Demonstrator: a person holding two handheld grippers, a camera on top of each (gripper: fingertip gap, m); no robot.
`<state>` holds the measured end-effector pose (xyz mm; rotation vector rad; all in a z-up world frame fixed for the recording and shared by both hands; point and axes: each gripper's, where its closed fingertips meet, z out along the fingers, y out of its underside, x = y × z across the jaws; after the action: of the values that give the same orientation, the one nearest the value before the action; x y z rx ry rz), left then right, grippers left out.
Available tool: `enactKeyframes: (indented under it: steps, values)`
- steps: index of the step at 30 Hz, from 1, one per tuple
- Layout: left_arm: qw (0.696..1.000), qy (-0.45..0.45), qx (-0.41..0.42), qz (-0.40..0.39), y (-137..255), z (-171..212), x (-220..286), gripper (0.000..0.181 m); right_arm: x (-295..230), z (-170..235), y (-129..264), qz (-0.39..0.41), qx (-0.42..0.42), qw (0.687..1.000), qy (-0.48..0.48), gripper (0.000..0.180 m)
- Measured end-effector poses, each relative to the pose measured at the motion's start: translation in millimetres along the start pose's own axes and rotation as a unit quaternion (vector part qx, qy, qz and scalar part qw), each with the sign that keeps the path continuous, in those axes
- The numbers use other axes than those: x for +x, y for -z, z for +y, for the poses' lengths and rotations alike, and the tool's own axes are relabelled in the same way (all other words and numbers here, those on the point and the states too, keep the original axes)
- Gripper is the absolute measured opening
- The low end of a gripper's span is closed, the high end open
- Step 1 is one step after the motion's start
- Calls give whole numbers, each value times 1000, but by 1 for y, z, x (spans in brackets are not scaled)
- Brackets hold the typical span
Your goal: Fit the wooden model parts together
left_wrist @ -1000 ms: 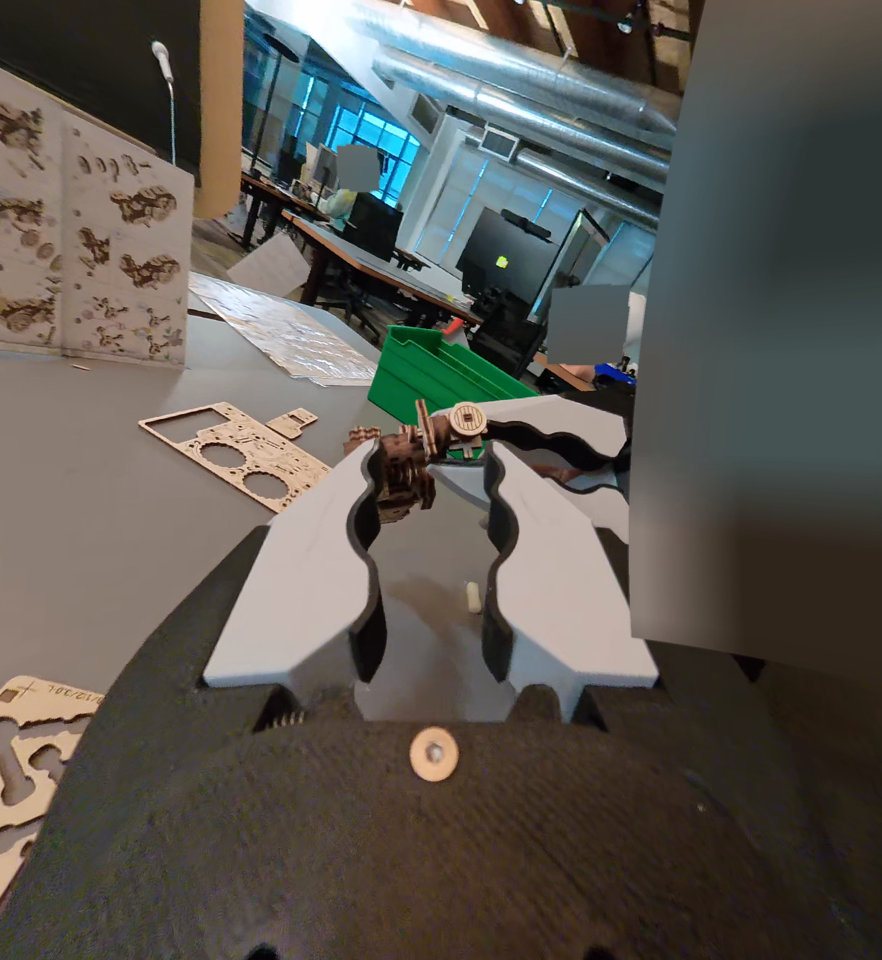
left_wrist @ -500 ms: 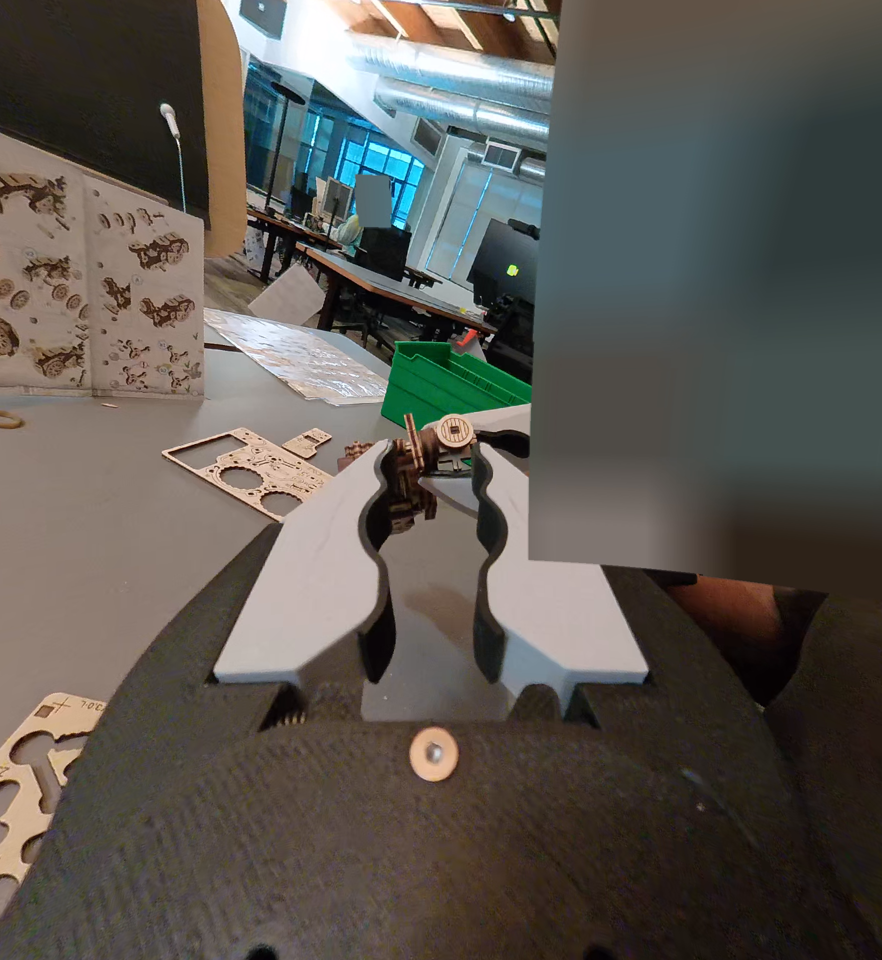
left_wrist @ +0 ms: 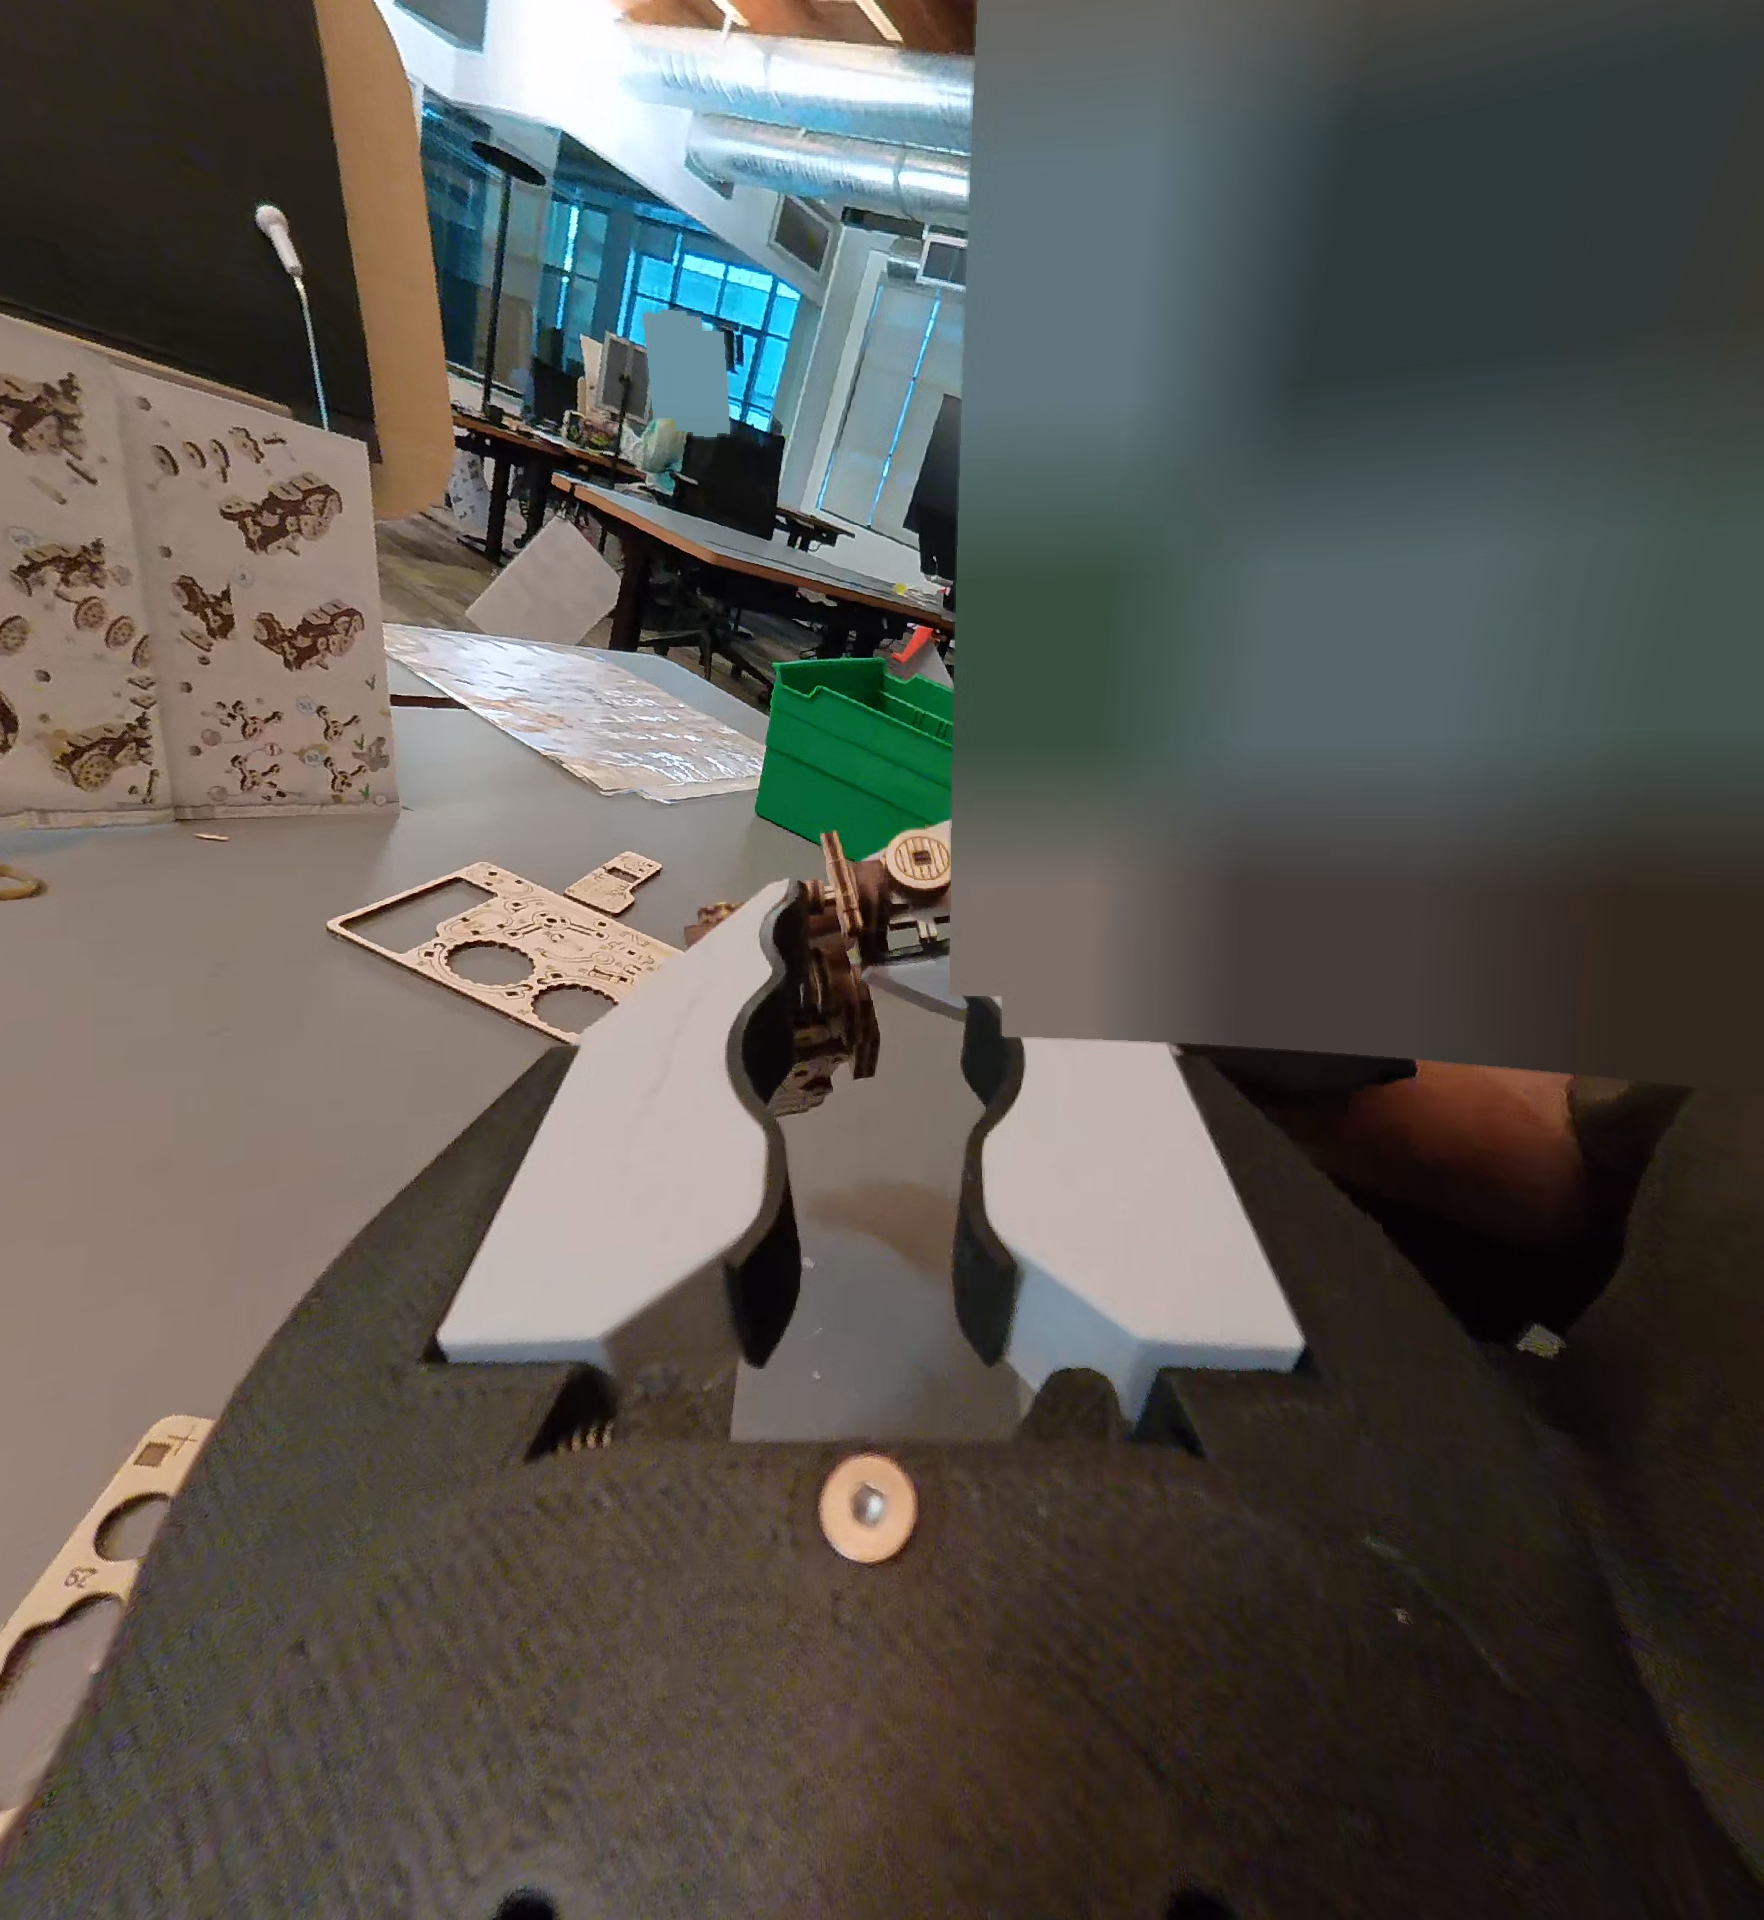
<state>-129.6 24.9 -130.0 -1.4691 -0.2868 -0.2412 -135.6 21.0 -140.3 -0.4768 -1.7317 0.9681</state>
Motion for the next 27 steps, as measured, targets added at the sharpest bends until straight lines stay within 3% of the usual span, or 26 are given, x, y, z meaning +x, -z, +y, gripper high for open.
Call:
enactKeyframes:
  steps: [1, 6, 13, 21, 27]
  values:
    - [1000, -5, -4, 4, 0, 1, 1, 24, 0, 0, 1, -7, 1, 1000, -1, 13]
    - [999, -14, -38, 22, -2, 12, -3, 24, -5, 8, 6, -52, -3, 998, -23, 17]
    - [990, -50, -104, 78, -5, 37, 3, 24, -6, 19, 27, -146, 9, 985, -91, 37]
    - [969, -110, -125, 182, 1, 50, 38, 24, -29, 16, 53, -345, 41, 897, -274, 42]
    - [958, -109, -139, 225, 6, 59, 48, 24, -37, 12, 61, -374, 55, 887, -263, 38]
